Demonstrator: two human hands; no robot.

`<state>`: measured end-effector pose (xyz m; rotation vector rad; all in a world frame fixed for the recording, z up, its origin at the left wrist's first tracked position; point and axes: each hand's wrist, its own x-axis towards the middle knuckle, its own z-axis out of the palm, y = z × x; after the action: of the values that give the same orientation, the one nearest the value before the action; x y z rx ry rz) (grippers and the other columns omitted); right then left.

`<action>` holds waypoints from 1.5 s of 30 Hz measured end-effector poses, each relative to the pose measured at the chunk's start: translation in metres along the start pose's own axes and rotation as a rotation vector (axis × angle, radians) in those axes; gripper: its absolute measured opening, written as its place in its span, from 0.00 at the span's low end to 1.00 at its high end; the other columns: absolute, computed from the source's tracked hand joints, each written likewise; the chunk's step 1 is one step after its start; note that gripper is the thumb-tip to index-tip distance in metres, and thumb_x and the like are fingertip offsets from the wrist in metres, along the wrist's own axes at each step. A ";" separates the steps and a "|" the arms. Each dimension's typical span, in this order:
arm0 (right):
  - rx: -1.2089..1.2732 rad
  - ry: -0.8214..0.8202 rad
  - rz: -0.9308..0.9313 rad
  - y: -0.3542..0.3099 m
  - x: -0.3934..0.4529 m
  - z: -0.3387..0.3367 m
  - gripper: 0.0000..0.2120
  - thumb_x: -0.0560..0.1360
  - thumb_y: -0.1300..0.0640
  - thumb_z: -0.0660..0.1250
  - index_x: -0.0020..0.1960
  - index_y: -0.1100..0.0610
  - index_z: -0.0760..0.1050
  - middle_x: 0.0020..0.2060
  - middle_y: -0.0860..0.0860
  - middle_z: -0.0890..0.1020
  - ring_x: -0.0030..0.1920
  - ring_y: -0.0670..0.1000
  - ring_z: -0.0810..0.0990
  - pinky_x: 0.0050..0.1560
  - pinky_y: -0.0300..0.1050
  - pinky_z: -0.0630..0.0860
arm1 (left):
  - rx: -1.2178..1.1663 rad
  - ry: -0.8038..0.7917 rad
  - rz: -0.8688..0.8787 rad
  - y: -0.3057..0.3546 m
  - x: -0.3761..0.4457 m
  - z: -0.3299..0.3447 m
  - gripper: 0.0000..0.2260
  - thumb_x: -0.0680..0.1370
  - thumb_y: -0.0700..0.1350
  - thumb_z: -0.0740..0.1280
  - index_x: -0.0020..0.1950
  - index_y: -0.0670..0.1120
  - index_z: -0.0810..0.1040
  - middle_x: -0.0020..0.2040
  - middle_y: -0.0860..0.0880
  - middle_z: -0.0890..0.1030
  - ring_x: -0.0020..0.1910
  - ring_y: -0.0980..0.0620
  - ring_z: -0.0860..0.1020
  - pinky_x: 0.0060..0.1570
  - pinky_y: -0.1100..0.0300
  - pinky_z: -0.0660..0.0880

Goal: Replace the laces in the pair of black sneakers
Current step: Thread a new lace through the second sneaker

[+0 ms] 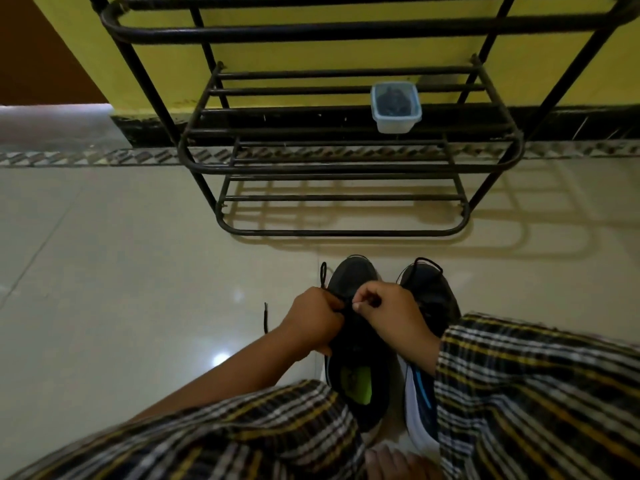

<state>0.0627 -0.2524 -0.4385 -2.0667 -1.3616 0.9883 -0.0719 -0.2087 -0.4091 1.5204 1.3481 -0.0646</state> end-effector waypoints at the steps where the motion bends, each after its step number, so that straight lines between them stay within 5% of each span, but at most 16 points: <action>1: -0.021 -0.019 0.003 -0.001 0.000 0.000 0.04 0.74 0.59 0.69 0.40 0.53 0.77 0.39 0.50 0.81 0.44 0.50 0.79 0.46 0.42 0.75 | -0.060 -0.009 -0.027 -0.001 -0.003 0.000 0.11 0.77 0.34 0.59 0.52 0.41 0.80 0.50 0.40 0.81 0.44 0.42 0.82 0.39 0.49 0.82; 7: -0.108 -0.071 0.011 -0.008 0.001 0.000 0.05 0.76 0.58 0.66 0.40 0.53 0.75 0.38 0.48 0.78 0.45 0.50 0.78 0.45 0.42 0.74 | -0.265 -0.049 -0.121 -0.001 -0.008 -0.003 0.14 0.79 0.31 0.57 0.45 0.47 0.77 0.44 0.46 0.79 0.39 0.52 0.78 0.34 0.58 0.80; 16: -0.167 -0.110 0.058 -0.009 0.005 0.000 0.06 0.76 0.58 0.66 0.41 0.53 0.77 0.45 0.51 0.82 0.48 0.51 0.79 0.50 0.43 0.76 | -0.342 -0.036 -0.159 -0.005 -0.004 0.001 0.14 0.79 0.33 0.58 0.52 0.48 0.78 0.42 0.46 0.78 0.39 0.51 0.77 0.40 0.57 0.78; 23: -0.136 -0.115 0.094 -0.005 0.007 0.003 0.06 0.76 0.57 0.65 0.40 0.54 0.76 0.43 0.53 0.82 0.48 0.52 0.79 0.48 0.43 0.75 | -0.315 -0.031 -0.123 -0.007 -0.002 0.001 0.15 0.79 0.32 0.57 0.55 0.47 0.79 0.43 0.47 0.79 0.40 0.53 0.78 0.39 0.60 0.78; 27: -0.113 -0.110 0.097 -0.004 0.007 0.004 0.06 0.76 0.56 0.66 0.42 0.55 0.79 0.43 0.53 0.83 0.47 0.52 0.80 0.49 0.44 0.76 | -0.300 -0.039 -0.108 -0.007 -0.002 -0.001 0.14 0.79 0.33 0.59 0.57 0.46 0.79 0.52 0.44 0.81 0.47 0.49 0.79 0.38 0.61 0.78; 33: -0.033 -0.097 0.131 0.000 0.009 0.003 0.04 0.75 0.58 0.68 0.43 0.56 0.80 0.42 0.53 0.82 0.48 0.52 0.80 0.51 0.43 0.75 | -0.368 -0.051 -0.084 -0.006 0.002 -0.002 0.05 0.80 0.43 0.63 0.48 0.47 0.78 0.45 0.48 0.80 0.40 0.54 0.77 0.36 0.64 0.75; 38: 0.019 -0.041 0.072 0.005 0.005 0.006 0.06 0.74 0.59 0.69 0.39 0.53 0.77 0.39 0.50 0.81 0.46 0.51 0.80 0.47 0.41 0.75 | -0.353 0.000 -0.061 -0.009 0.011 0.002 0.05 0.80 0.42 0.63 0.45 0.45 0.77 0.49 0.42 0.80 0.44 0.48 0.78 0.41 0.60 0.76; 45: -0.051 0.034 -0.152 0.005 -0.013 0.015 0.02 0.75 0.59 0.67 0.44 0.55 0.75 0.47 0.51 0.75 0.48 0.50 0.75 0.49 0.43 0.71 | -0.318 0.014 -0.056 -0.015 0.020 0.004 0.07 0.80 0.43 0.62 0.42 0.47 0.76 0.39 0.47 0.78 0.37 0.52 0.75 0.35 0.61 0.72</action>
<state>0.0504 -0.2665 -0.4474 -1.9732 -1.5162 0.8591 -0.0738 -0.2007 -0.4330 1.2187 1.3406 0.1203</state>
